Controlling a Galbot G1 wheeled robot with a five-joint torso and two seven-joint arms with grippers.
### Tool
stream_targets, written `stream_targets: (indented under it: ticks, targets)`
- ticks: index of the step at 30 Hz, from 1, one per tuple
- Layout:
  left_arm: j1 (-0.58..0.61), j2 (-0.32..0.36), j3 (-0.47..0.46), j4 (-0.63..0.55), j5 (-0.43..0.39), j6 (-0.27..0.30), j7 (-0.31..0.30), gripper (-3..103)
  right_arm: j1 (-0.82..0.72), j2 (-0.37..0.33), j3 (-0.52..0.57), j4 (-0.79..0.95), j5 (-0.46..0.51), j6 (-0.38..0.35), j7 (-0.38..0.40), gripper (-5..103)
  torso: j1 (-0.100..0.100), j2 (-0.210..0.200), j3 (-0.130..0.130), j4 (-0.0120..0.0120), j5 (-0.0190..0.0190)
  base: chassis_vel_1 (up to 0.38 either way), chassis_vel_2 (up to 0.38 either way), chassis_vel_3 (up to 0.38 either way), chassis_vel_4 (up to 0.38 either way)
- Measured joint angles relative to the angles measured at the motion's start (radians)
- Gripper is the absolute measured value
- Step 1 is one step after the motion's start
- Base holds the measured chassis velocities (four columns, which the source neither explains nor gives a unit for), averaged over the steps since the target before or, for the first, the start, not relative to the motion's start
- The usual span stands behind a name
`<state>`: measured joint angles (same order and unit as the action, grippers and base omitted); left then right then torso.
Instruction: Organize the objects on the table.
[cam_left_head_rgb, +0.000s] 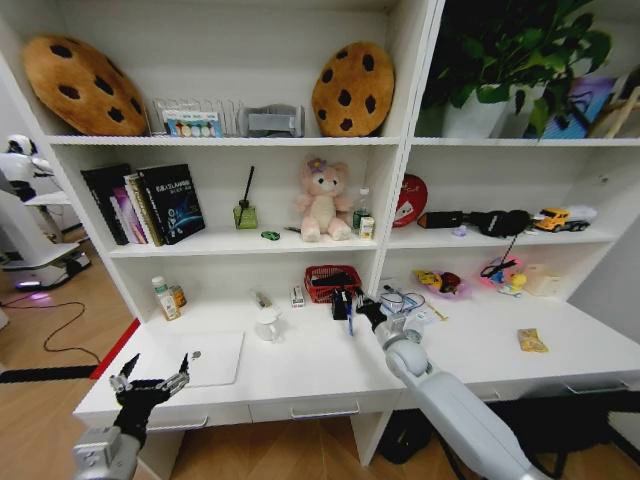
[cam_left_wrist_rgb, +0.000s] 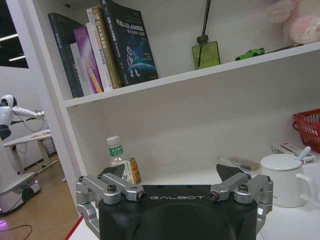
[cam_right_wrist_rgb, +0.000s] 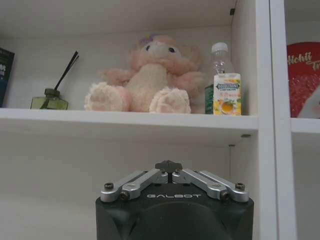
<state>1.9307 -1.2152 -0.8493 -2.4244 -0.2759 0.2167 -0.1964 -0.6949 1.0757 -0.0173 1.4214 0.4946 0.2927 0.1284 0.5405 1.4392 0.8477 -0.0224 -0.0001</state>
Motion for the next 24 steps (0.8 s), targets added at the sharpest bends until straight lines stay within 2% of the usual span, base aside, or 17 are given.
stream_targets:
  ticks: [7, 16, 19, 21, 22, 23, 24]
  targets:
    - [0.0, 0.0, 0.0, 0.0, 0.0, 0.0, 0.0, 100, -0.008, 0.015, -0.009, -0.002, 0.002, 0.013, -0.001, 0, 0.0, 0.0, 0.0, -0.0011, 0.0001, 0.0, 0.0, 0.0, 0.0]
    - [0.0, 0.0, 0.0, 0.0, 0.0, 0.0, 0.0, 100, -0.057, 0.001, 0.008, 0.031, 0.009, 0.007, -0.016, 0, 0.0, 0.0, 0.0, -0.0006, 0.0, 0.0, 0.0, 0.0, 0.0]
    - [0.0, 0.0, 0.0, 0.0, 0.0, 0.0, 0.0, 100, -0.092, -0.017, 0.01, 0.077, 0.035, -0.023, -0.06, 0, 0.0, 0.0, 0.0, -0.0007, 0.0001, 0.0, 0.0, 0.0, 0.0]
    - [0.0, 0.0, 0.0, 0.0, 0.0, 0.0, 0.0, 100, -0.156, -0.045, -0.003, 0.176, 0.093, -0.084, -0.127, 0, 0.0, 0.0, 0.0, -0.0009, 0.0, 0.0, 0.0, 0.0, 0.0]
    - [0.0, 0.0, 0.0, 0.0, 0.0, 0.0, 0.0, 100, -0.156, -0.045, -0.003, 0.176, 0.093, -0.084, -0.127, 0, 0.0, 0.0, 0.0, -0.0009, 0.0, 0.0, 0.0, 0.0, 0.0]
    - [0.0, 0.0, 0.0, 0.0, 0.0, 0.0, 0.0, 100, -0.194, -0.06, -0.017, 0.239, 0.137, -0.127, -0.15, 5, 0.0, 0.0, 0.0, -0.0008, 0.0003, 0.0, 0.0, 0.0, 0.0]
    - [0.0, 0.0, 0.0, 0.0, 0.0, 0.0, 0.0, 100, -0.194, -0.06, -0.017, 0.239, 0.137, -0.127, -0.15, 5, 0.0, 0.0, 0.0, -0.0008, 0.0003, 0.0, 0.0, 0.0, 0.0]
